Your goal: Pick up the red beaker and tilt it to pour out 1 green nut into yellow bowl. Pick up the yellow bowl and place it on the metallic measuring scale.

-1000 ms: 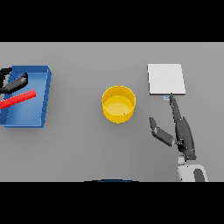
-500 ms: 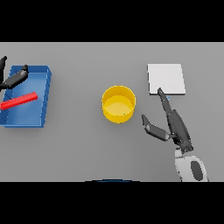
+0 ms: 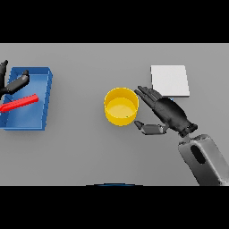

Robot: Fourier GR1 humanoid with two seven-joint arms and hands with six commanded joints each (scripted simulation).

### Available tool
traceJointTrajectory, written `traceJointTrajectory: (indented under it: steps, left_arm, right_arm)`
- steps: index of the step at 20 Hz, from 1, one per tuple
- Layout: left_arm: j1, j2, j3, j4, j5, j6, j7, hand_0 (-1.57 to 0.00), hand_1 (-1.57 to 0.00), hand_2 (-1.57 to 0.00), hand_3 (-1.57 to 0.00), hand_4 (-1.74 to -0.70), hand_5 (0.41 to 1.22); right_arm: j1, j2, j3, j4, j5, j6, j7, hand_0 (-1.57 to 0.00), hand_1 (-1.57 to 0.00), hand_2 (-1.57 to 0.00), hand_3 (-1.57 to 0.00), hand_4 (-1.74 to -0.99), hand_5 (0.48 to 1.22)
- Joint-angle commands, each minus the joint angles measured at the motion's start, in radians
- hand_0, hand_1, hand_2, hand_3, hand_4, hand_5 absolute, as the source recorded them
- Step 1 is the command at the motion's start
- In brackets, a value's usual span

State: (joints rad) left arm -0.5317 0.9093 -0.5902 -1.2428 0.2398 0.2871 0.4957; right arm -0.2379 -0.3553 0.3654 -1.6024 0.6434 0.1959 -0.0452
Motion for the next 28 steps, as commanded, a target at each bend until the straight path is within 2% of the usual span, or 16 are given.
traceJointTrajectory:
  steps: [1,5,6,10,14,17,18,19,24,28]
  left_arm:
    - [-0.015,-0.001,0.006,0.015,0.004,-0.01,0.003,0.0,0.0,0.0,0.0,-0.79,0.716]
    - [-0.031,-0.017,-0.002,0.022,-0.001,-0.014,-0.003,0.0,0.0,0.0,0.0,-0.8,0.723]
    - [-0.037,-0.02,-0.007,0.023,-0.003,-0.016,0.011,0.0,0.0,0.0,0.0,-0.8,0.723]
    - [-0.032,-0.014,-0.003,0.022,0.001,-0.019,-0.004,0.0,0.0,0.0,0.0,-0.8,0.717]
    - [-0.04,-0.002,0.0,0.02,0.004,-0.029,0.013,0.0,0.0,0.0,0.0,-0.79,0.723]
    - [-0.026,-0.004,-0.003,0.021,0.003,-0.032,-0.007,0.0,0.0,0.0,0.0,-0.79,0.732]
    - [-0.026,-0.005,-0.007,0.022,-0.003,-0.026,-0.007,0.0,0.0,0.0,0.0,-0.8,0.733]
    - [-0.031,-0.007,-0.004,0.029,-0.003,-0.027,-0.009,0.0,0.0,0.0,0.0,-0.8,0.734]
    - [-0.03,-0.006,0.0,0.03,-0.002,-0.024,-0.013,0.0,0.0,0.0,0.0,-0.8,0.738]
    - [-0.037,0.0,0.0,0.031,0.0,-0.034,-0.002,0.0,0.0,0.0,0.0,-0.79,0.731]
  right_arm:
    - [-0.036,-0.006,0.021,0.012,0.019,0.021,-0.001,0.0,0.0,0.0,0.0,-1.276,0.666]
    - [-0.131,-0.024,0.075,0.069,0.053,0.094,-0.028,0.0,0.0,0.0,0.0,-1.273,0.656]
    - [-0.161,-0.01,0.092,0.102,0.062,0.104,-0.027,0.0,0.0,0.0,0.0,-1.274,0.656]
    - [-0.252,-0.02,0.141,0.189,0.09,0.16,-0.076,0.0,0.0,0.0,0.0,-1.269,0.683]
    - [-0.315,-0.001,0.173,0.281,0.094,0.198,-0.116,0.0,0.0,0.0,0.0,-1.246,0.686]
    - [-0.325,0.014,0.203,0.32,0.11,0.21,-0.127,0.0,0.0,0.0,0.0,-1.25,0.681]
    - [-0.346,0.032,0.215,0.345,0.117,0.224,-0.106,0.0,0.0,0.0,0.0,-1.26,0.679]
    - [-0.355,0.026,0.222,0.353,0.119,0.236,-0.12,0.0,0.0,0.0,0.0,-1.27,0.678]
    - [-0.378,0.042,0.248,0.404,0.139,0.261,-0.095,0.0,0.0,0.0,0.0,-1.303,0.674]
    - [-0.402,0.049,0.272,0.434,0.156,0.278,-0.097,0.0,0.0,0.0,0.0,-1.304,0.713]
